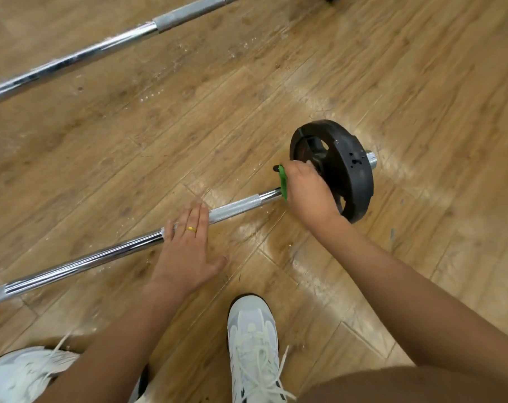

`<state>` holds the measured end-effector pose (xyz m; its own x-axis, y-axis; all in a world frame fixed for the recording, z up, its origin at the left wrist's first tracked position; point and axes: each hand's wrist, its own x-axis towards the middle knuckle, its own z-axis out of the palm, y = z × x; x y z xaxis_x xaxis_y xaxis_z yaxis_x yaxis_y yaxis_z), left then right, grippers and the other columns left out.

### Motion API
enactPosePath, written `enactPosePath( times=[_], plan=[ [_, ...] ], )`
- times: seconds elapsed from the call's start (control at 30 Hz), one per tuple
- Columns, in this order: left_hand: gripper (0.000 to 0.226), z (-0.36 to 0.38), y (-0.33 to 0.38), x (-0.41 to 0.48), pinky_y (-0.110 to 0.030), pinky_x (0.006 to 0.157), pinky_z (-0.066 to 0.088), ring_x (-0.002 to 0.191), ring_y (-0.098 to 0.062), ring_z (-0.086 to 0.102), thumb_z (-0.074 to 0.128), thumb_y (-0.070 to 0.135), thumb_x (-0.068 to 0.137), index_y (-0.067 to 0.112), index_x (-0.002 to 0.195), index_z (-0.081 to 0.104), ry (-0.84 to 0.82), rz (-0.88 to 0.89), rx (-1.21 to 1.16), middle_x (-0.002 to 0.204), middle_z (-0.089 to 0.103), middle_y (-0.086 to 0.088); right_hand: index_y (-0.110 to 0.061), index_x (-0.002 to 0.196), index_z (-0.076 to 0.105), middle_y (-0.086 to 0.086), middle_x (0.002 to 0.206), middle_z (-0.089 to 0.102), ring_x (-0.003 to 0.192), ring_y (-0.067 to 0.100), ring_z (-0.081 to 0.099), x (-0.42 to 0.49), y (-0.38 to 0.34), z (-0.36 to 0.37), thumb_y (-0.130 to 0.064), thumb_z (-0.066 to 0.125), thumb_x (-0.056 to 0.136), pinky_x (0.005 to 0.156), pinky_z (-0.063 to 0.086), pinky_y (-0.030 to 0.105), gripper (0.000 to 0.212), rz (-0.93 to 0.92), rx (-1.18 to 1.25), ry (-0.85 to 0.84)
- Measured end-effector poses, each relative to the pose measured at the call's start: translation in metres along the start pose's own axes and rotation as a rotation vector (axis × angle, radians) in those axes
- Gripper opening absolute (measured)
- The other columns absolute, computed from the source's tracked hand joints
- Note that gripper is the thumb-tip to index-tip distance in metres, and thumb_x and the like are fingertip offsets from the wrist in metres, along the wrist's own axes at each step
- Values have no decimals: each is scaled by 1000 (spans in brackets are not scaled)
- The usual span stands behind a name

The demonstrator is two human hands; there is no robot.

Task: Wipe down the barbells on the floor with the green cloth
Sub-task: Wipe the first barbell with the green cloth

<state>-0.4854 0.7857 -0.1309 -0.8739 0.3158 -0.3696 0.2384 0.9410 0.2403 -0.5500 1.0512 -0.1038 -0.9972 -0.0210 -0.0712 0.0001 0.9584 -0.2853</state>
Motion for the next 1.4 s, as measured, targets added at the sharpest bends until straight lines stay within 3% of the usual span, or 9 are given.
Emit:
enactPosePath(
  times=[0.17, 0.3, 0.4, 0.6, 0.8, 0.9, 1.07, 1.23, 1.4],
  plan=[
    [108, 5, 7, -21, -48, 122, -11, 153, -19, -24, 46, 67, 92, 12, 157, -21, -38, 31, -33, 167, -21, -3, -5, 140, 51, 12, 139, 54, 134, 28, 45, -48, 3, 4, -12, 59, 99, 124, 20, 40, 42, -18, 73, 100],
    [108, 20, 15, -40, -46, 121, -15, 147, -17, -34, 45, 66, 93, 15, 154, -29, -9, 33, -38, 163, -31, -1, -7, 134, 56, 12, 133, 59, 131, 27, 48, -51, 11, 10, -4, 60, 96, 122, 18, 37, 38, -43, 23, 81],
    [110, 29, 19, -51, -44, 117, -20, 148, -18, -35, 46, 65, 92, 17, 150, -34, -15, 39, -42, 161, -36, 0, -4, 139, 53, 14, 142, 54, 141, 31, 40, -72, 17, 10, 7, 59, 91, 123, 16, 39, 49, -62, 13, 43],
    [113, 41, 31, -73, -51, 124, -6, 153, -22, -25, 58, 60, 88, 10, 157, -17, -1, 49, -16, 166, -25, -6, -3, 144, 49, 14, 149, 49, 147, 32, 34, -103, 22, 16, 13, 61, 88, 124, 15, 43, 59, -65, -38, 83],
    [109, 49, 36, -86, -49, 122, -9, 152, -21, -26, 47, 66, 91, 11, 157, -20, -21, 31, -11, 165, -29, -5, -3, 148, 44, 14, 153, 44, 148, 31, 30, -129, 22, 19, 19, 57, 86, 123, 15, 42, 67, -36, -15, 118],
    [106, 50, 39, -91, -48, 121, -12, 152, -20, -27, 29, 75, 89, 13, 156, -23, -39, 29, -31, 164, -31, -3, -3, 147, 45, 14, 152, 47, 147, 31, 33, -130, 24, 18, 17, 59, 87, 123, 15, 41, 64, -57, 2, 116],
    [106, 51, 41, -94, -44, 118, -19, 149, -17, -32, 20, 80, 85, 16, 153, -29, -46, 23, -62, 161, -36, 0, -2, 142, 50, 16, 145, 53, 141, 31, 43, -113, 21, 11, 12, 63, 87, 122, 16, 40, 59, -57, 10, 63],
    [107, 47, 39, -91, -44, 118, -21, 148, -17, -35, 20, 81, 85, 14, 153, -31, -75, 27, -64, 160, -39, 0, -5, 154, 32, 11, 161, 31, 153, 25, 17, -130, 25, -3, 12, 48, 96, 120, -9, 23, 62, -68, 24, -46],
    [107, 35, 43, -88, -46, 119, -17, 150, -19, -31, 37, 73, 92, 14, 152, -30, -145, 4, -44, 163, -33, -3, -8, 157, 23, 7, 165, 20, 155, 22, 9, -140, 25, -37, 10, 41, 100, 122, -7, 26, 63, -128, -9, -152]
  ],
)
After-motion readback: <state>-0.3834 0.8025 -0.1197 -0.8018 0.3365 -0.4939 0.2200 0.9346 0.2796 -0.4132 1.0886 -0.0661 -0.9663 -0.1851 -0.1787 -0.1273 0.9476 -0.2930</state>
